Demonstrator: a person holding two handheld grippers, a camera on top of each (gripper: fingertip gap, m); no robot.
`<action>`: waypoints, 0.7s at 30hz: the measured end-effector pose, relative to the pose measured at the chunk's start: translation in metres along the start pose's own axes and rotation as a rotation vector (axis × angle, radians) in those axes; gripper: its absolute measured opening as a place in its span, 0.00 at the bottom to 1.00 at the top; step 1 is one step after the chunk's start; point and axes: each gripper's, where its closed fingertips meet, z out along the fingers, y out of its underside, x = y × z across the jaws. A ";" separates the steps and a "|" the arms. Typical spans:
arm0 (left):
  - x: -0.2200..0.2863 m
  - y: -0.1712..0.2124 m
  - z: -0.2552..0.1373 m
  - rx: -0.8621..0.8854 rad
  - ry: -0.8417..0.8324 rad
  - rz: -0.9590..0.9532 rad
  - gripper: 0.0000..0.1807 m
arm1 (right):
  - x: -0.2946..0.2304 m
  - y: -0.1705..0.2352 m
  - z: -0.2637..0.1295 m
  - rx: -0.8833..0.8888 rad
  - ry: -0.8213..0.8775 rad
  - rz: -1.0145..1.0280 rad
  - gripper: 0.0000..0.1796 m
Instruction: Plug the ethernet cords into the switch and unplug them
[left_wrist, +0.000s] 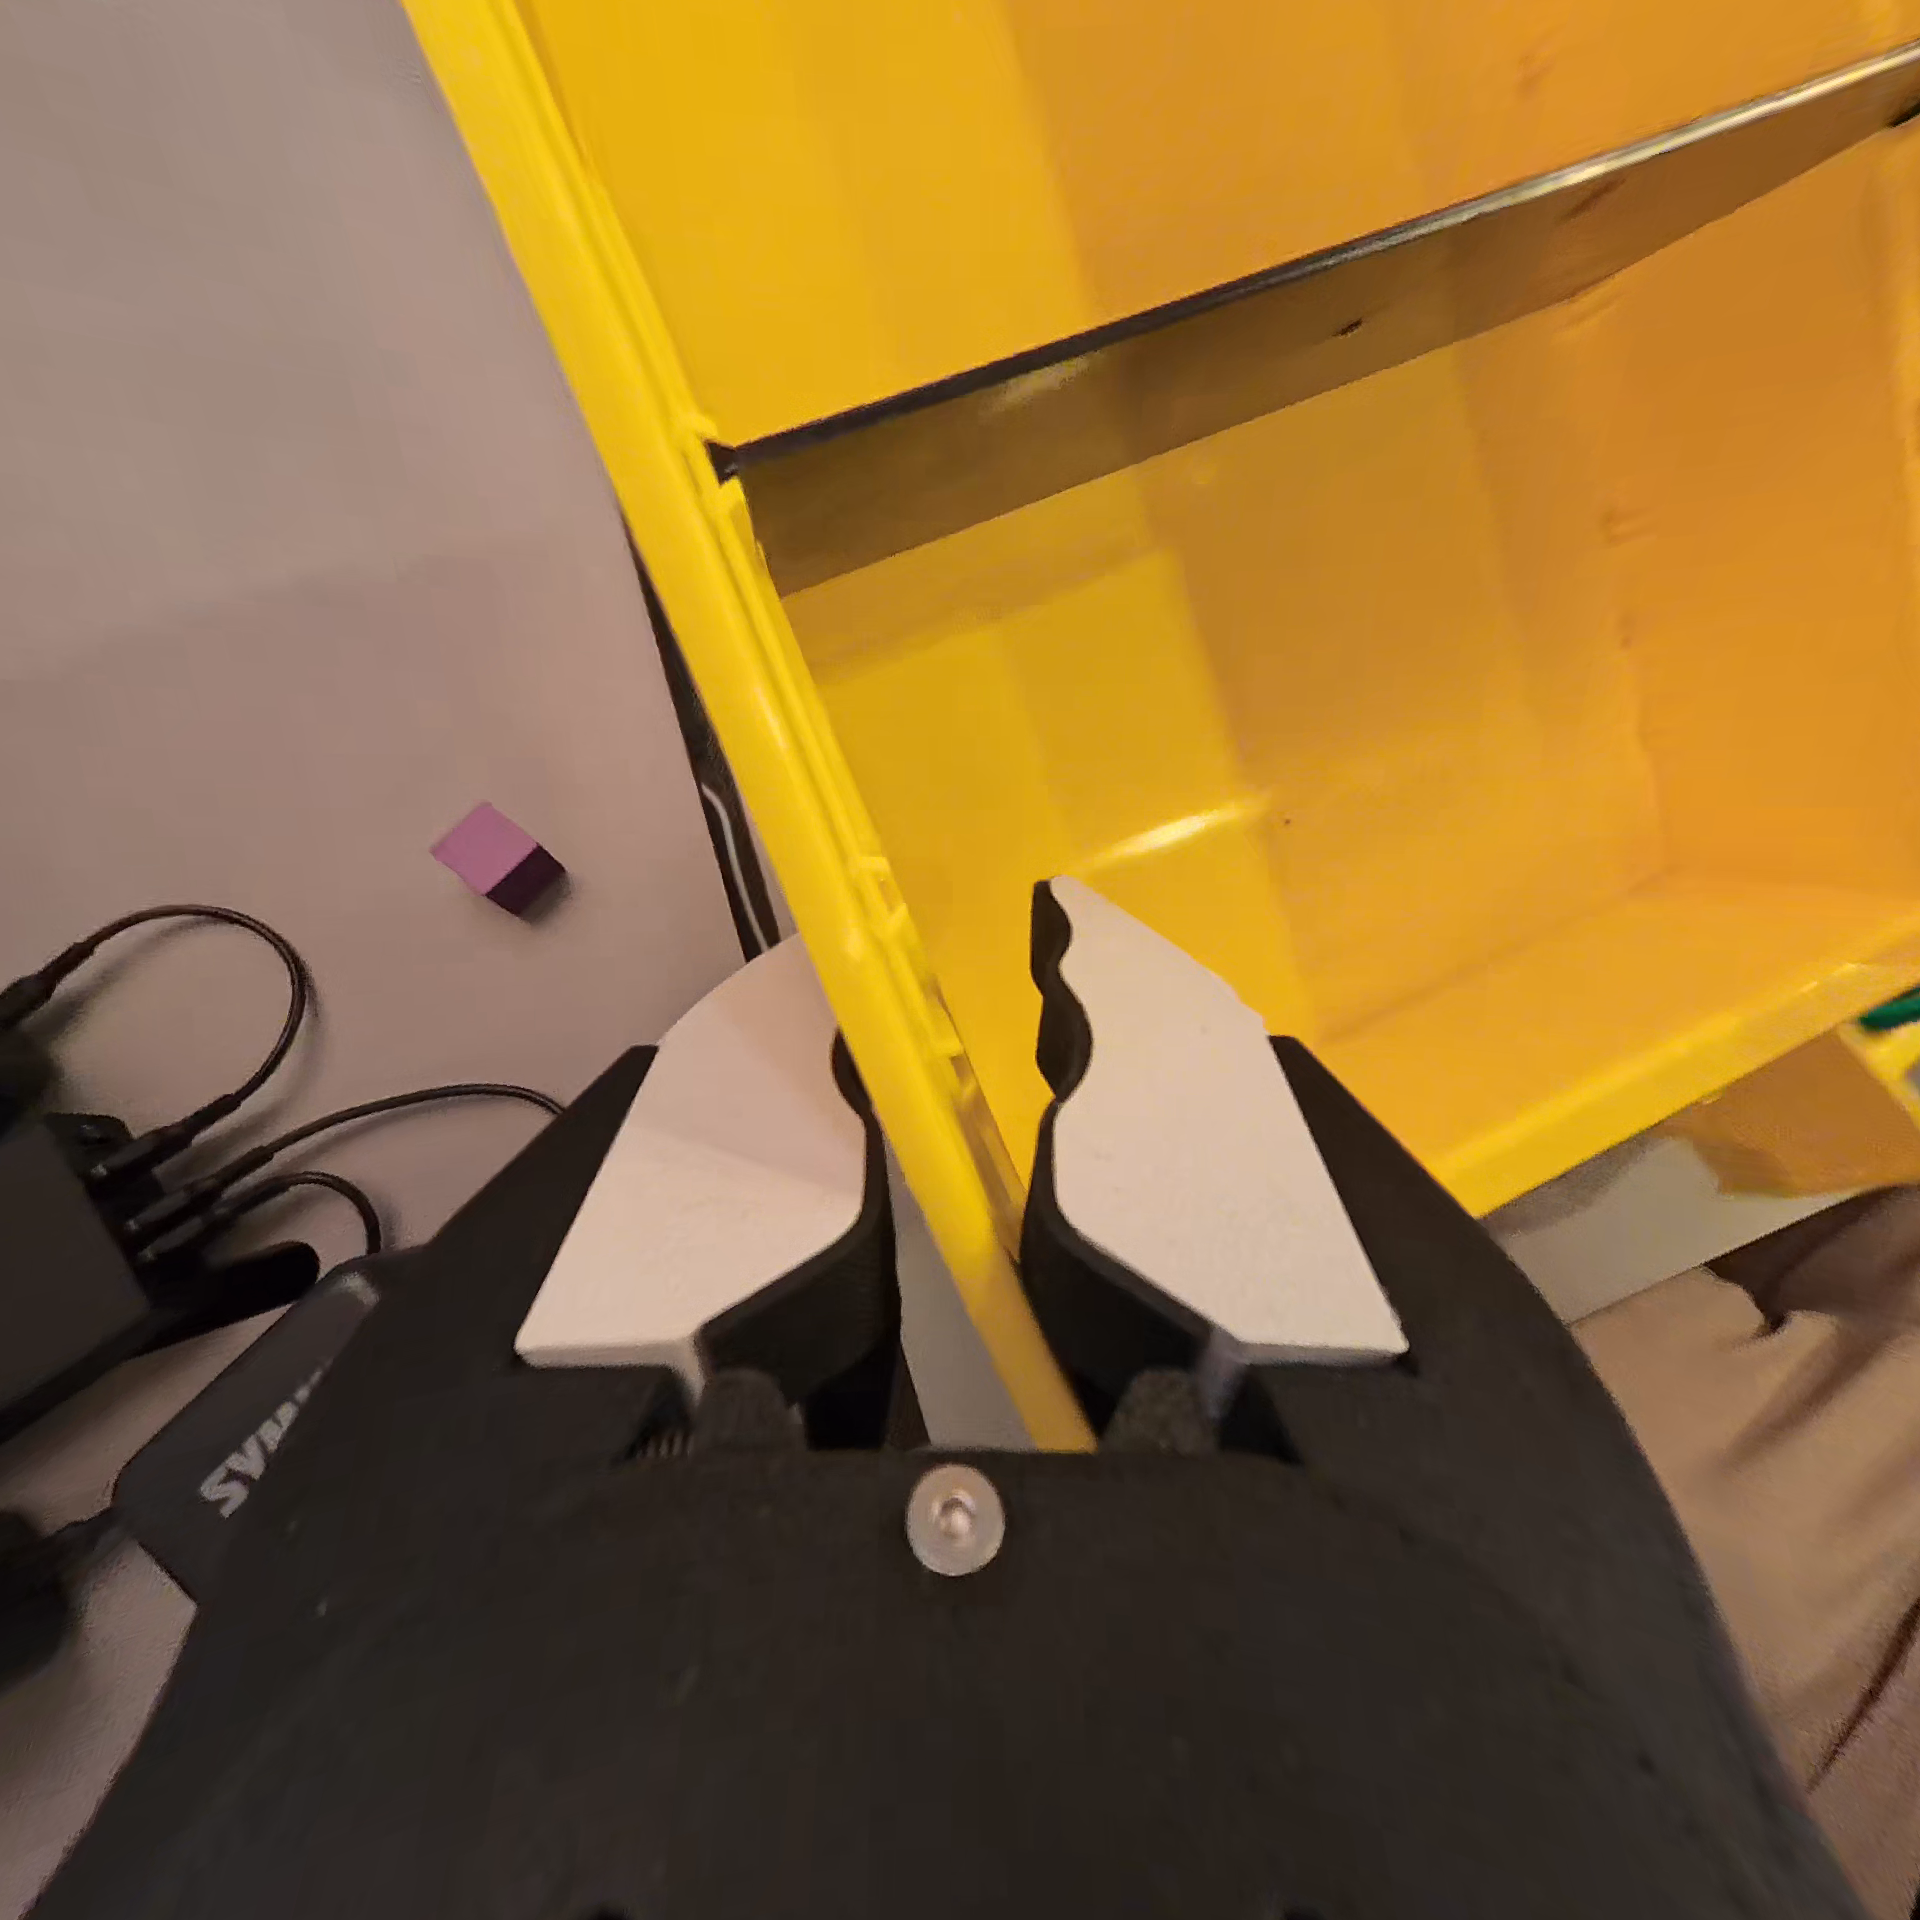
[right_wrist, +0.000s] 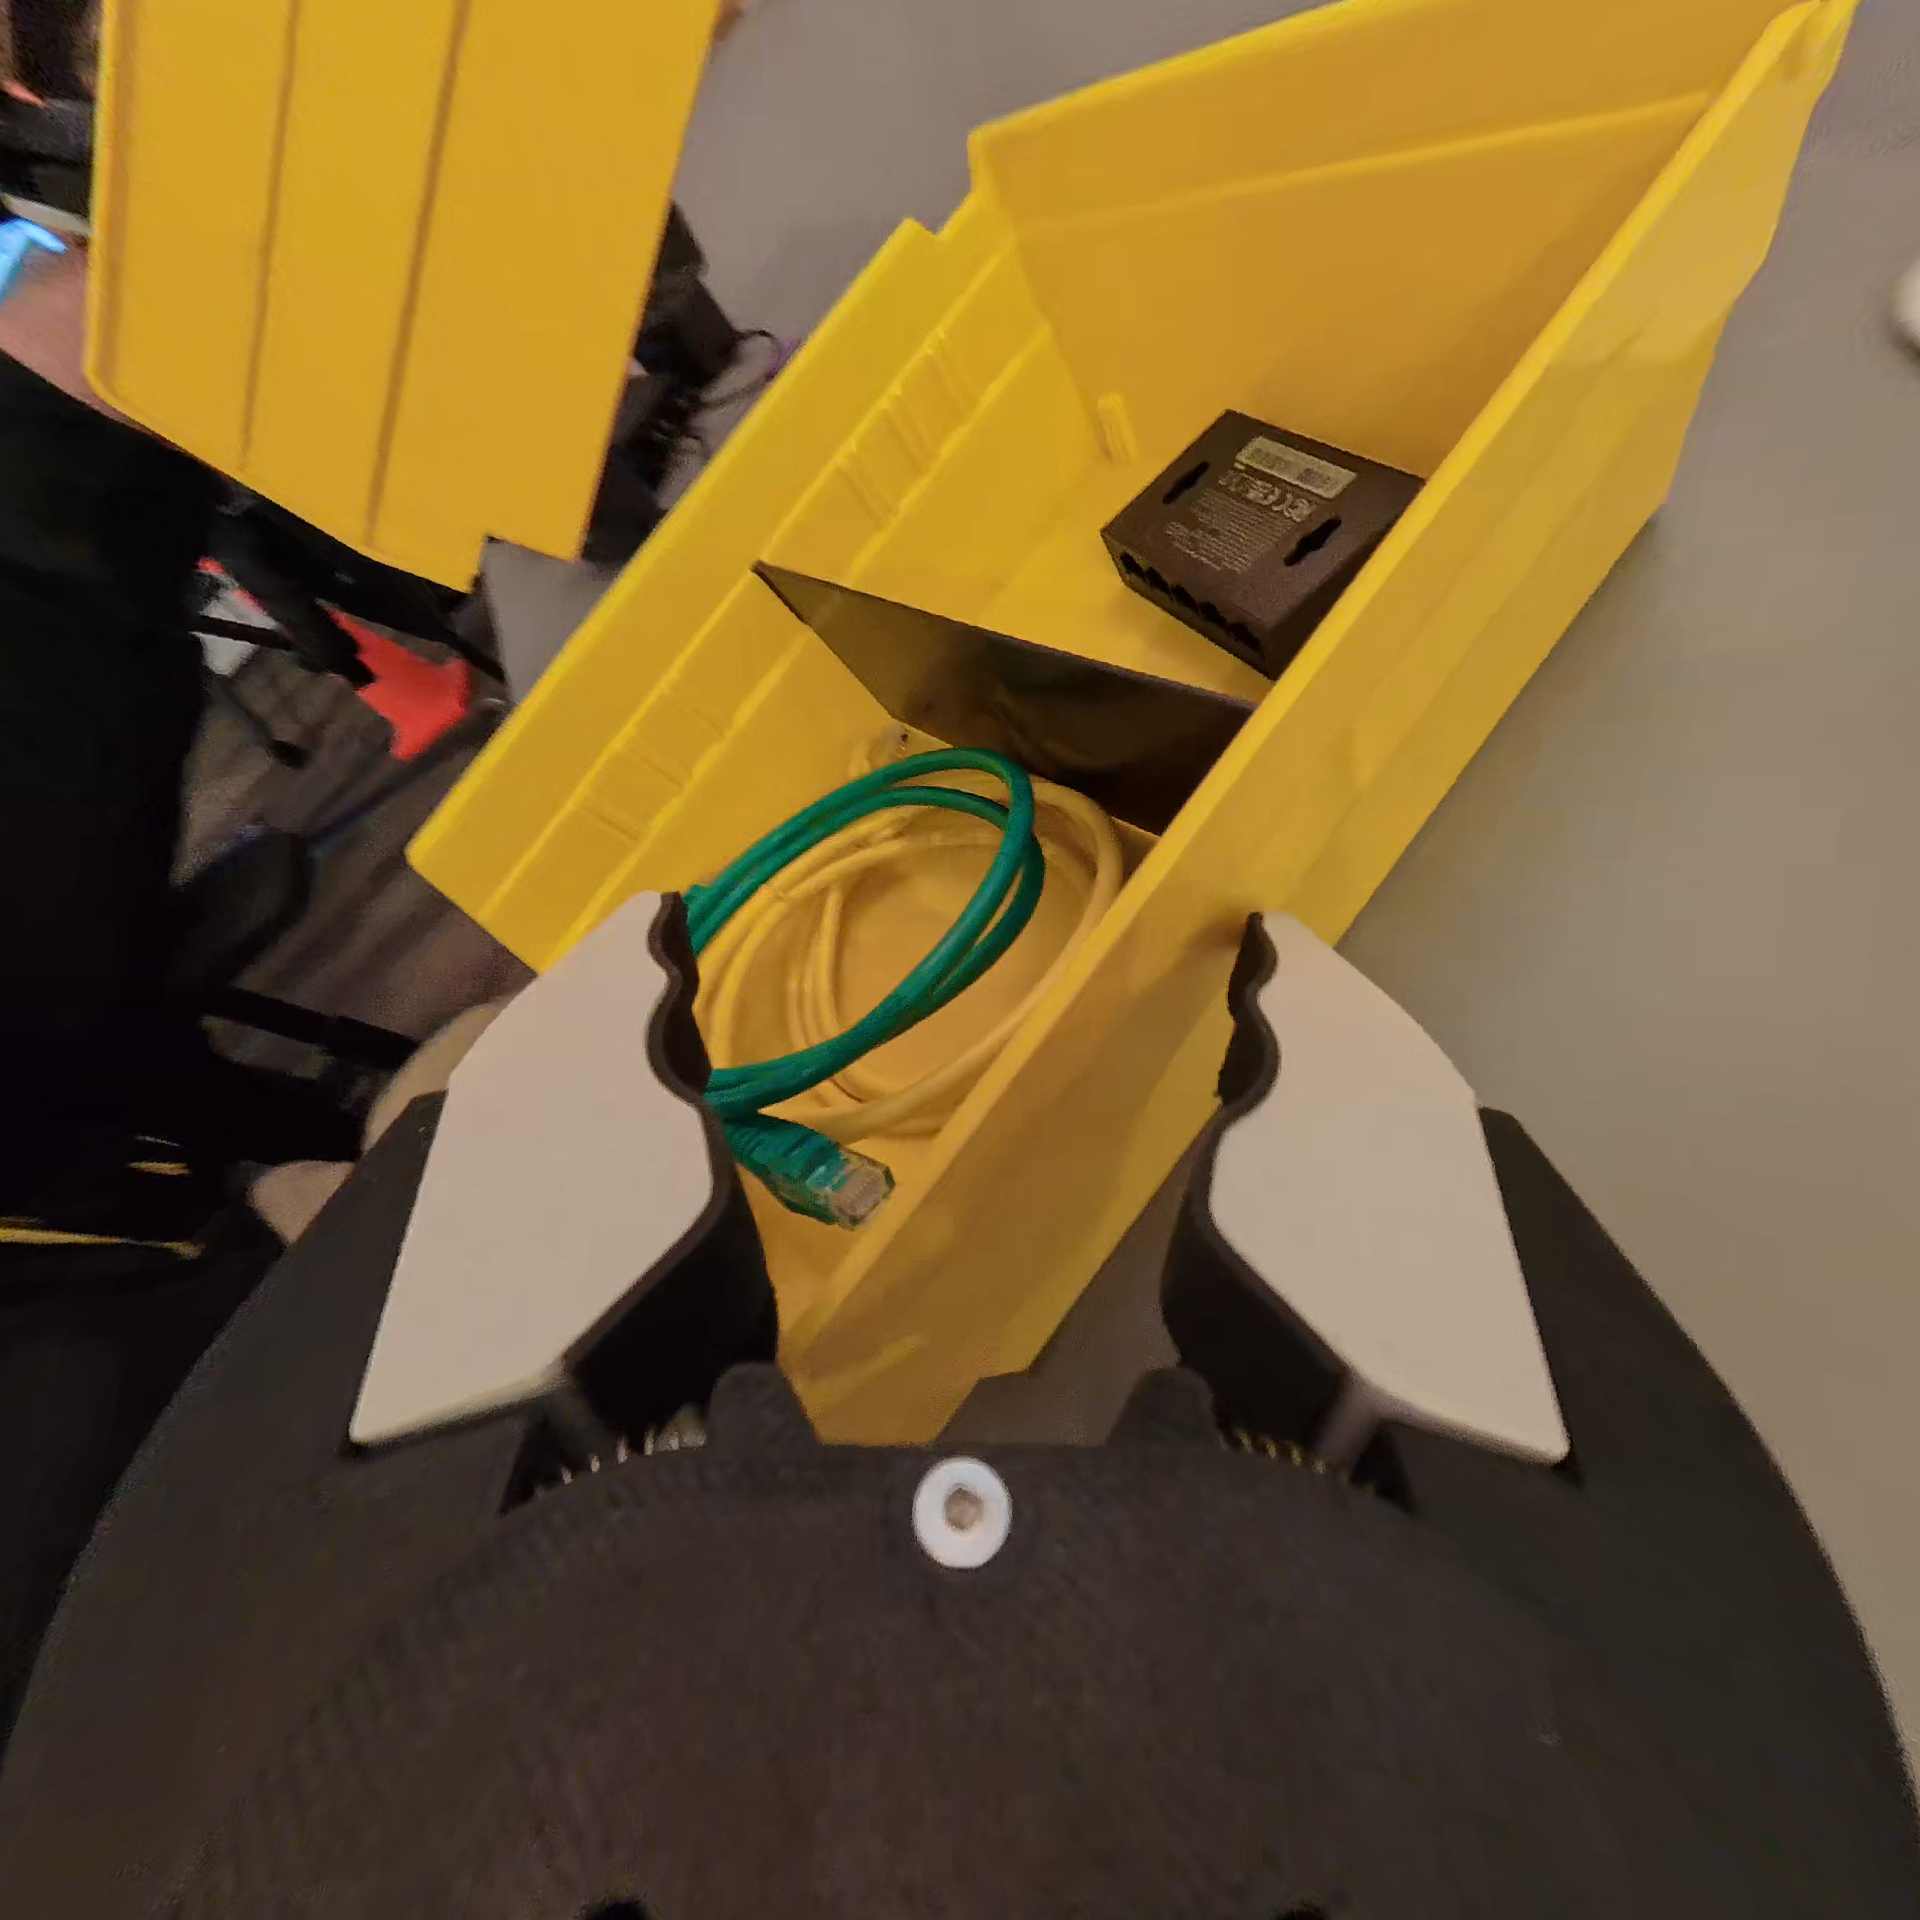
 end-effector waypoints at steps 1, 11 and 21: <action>0.002 -0.004 -0.004 0.019 0.009 -0.005 0.13 | -0.011 -0.001 0.011 -0.006 -0.048 0.007 0.57; 0.061 -0.065 -0.038 0.192 0.017 0.100 0.15 | -0.105 0.007 0.022 -0.136 -0.447 0.024 0.61; 0.256 -0.103 0.027 0.245 0.291 0.226 0.15 | -0.070 -0.049 -0.161 0.270 -0.206 -0.188 0.60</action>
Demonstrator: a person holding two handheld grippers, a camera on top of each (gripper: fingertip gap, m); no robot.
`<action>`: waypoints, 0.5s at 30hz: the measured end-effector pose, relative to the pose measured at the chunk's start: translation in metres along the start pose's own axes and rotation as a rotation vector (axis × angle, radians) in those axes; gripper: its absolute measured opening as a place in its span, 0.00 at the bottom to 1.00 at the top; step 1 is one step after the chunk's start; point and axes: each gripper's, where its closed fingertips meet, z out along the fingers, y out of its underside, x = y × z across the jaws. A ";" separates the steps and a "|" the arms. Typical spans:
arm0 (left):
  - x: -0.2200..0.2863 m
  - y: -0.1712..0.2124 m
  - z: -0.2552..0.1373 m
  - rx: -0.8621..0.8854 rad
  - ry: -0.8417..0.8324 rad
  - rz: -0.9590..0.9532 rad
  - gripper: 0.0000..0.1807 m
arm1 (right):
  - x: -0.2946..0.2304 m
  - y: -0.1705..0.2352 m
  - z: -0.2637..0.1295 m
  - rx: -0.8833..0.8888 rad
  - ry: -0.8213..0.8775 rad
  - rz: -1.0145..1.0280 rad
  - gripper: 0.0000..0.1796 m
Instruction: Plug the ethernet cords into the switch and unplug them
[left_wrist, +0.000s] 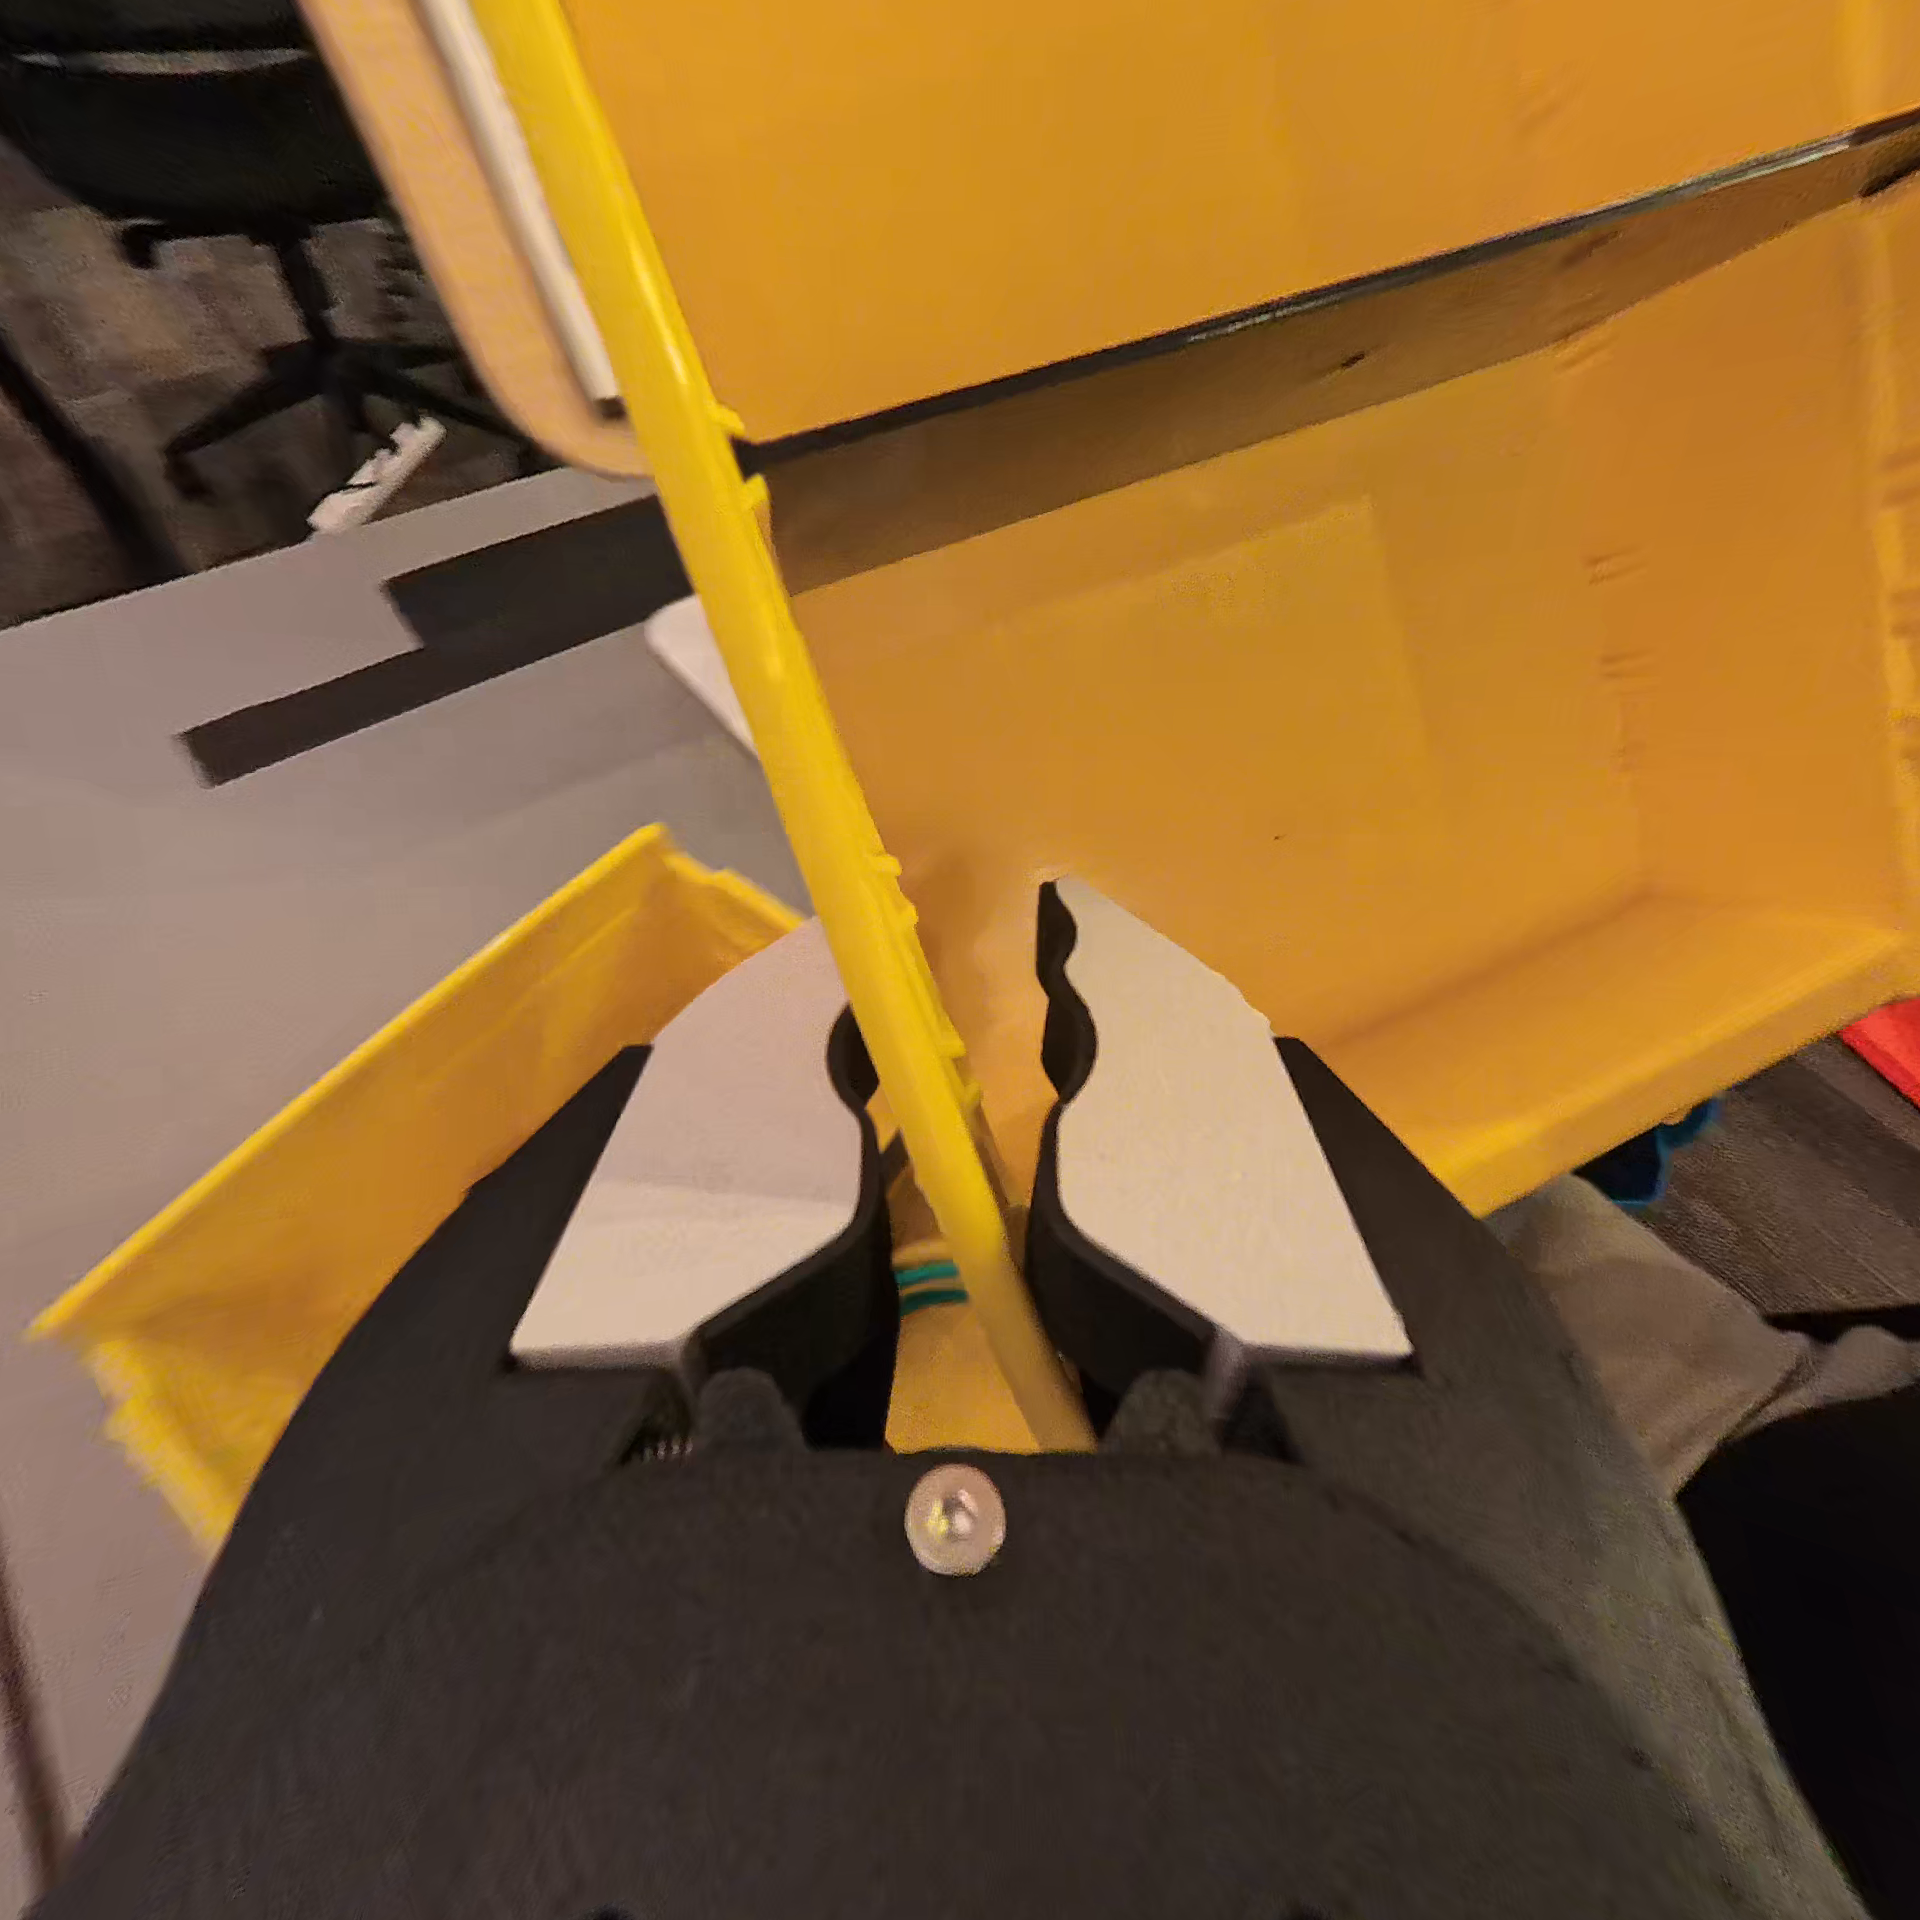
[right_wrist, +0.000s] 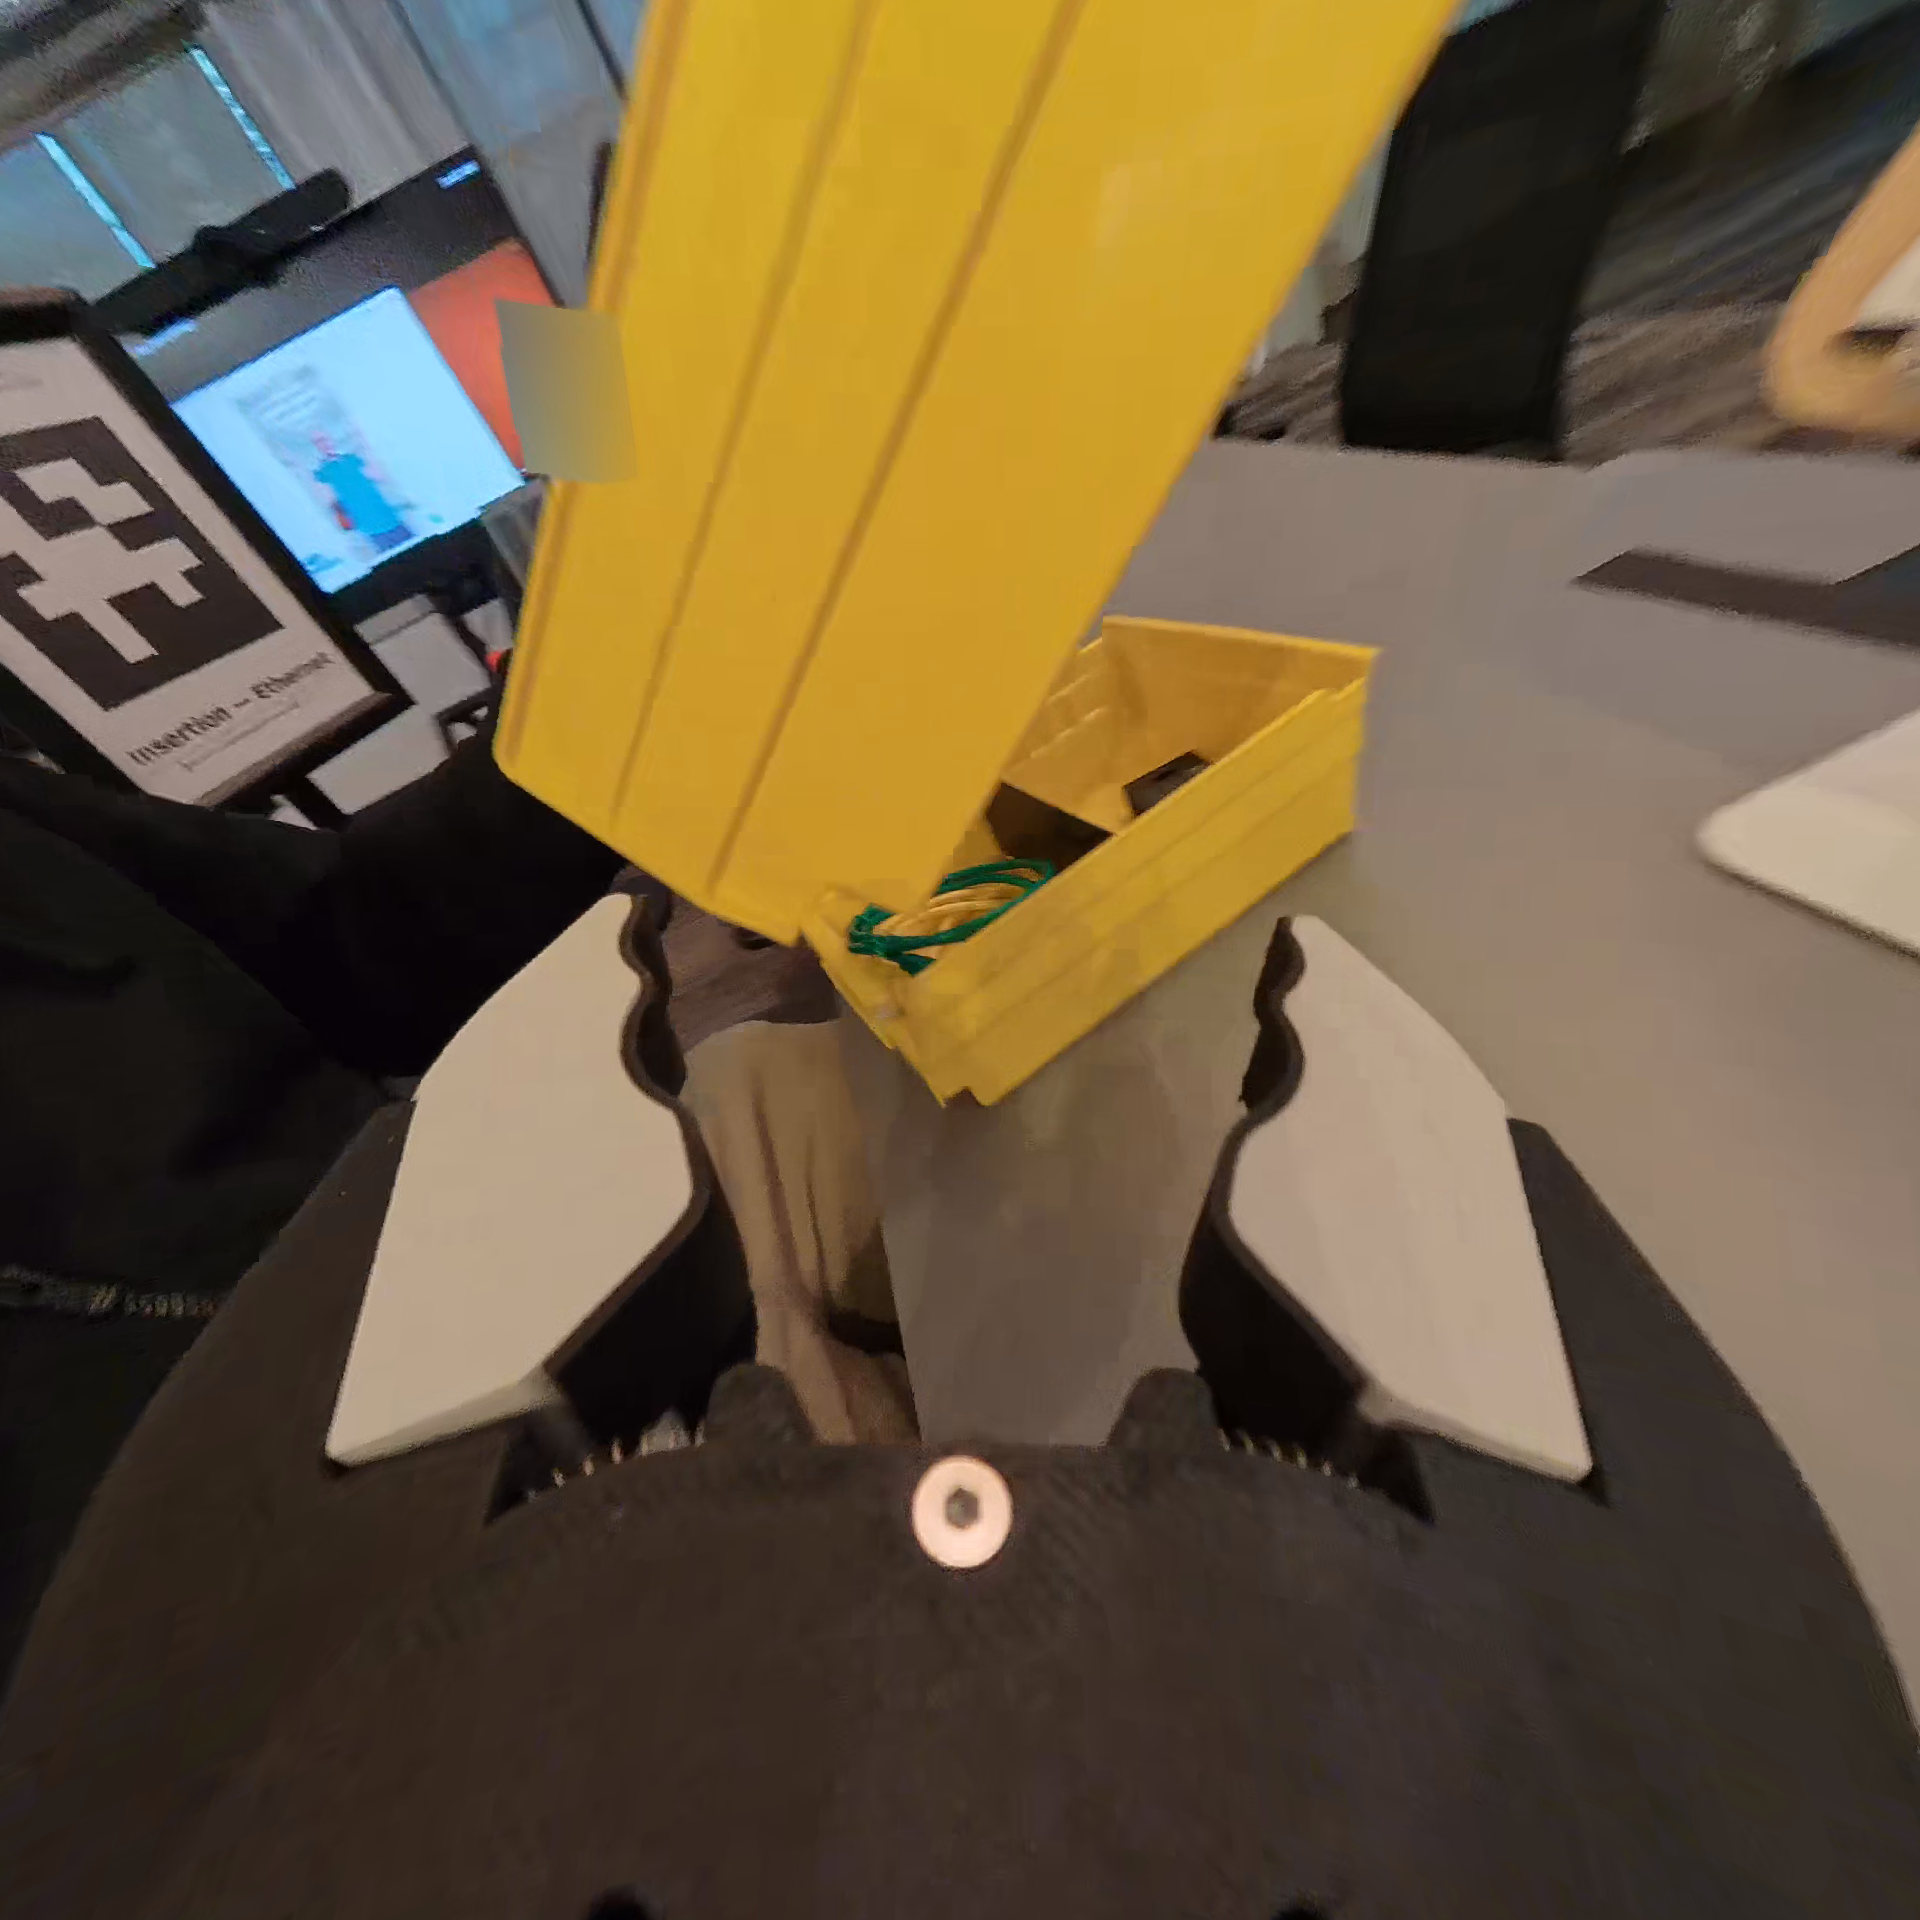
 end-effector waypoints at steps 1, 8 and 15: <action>0.018 -0.002 0.017 -0.007 0.029 0.000 0.15 | -0.002 -0.004 -0.021 0.026 0.036 -0.027 0.60; 0.138 0.005 0.134 -0.107 0.213 -0.027 0.16 | -0.026 0.001 -0.121 0.139 0.279 -0.138 0.60; 0.209 0.070 0.220 -0.281 0.271 -0.087 0.17 | 0.029 0.068 -0.171 0.049 0.507 0.093 0.61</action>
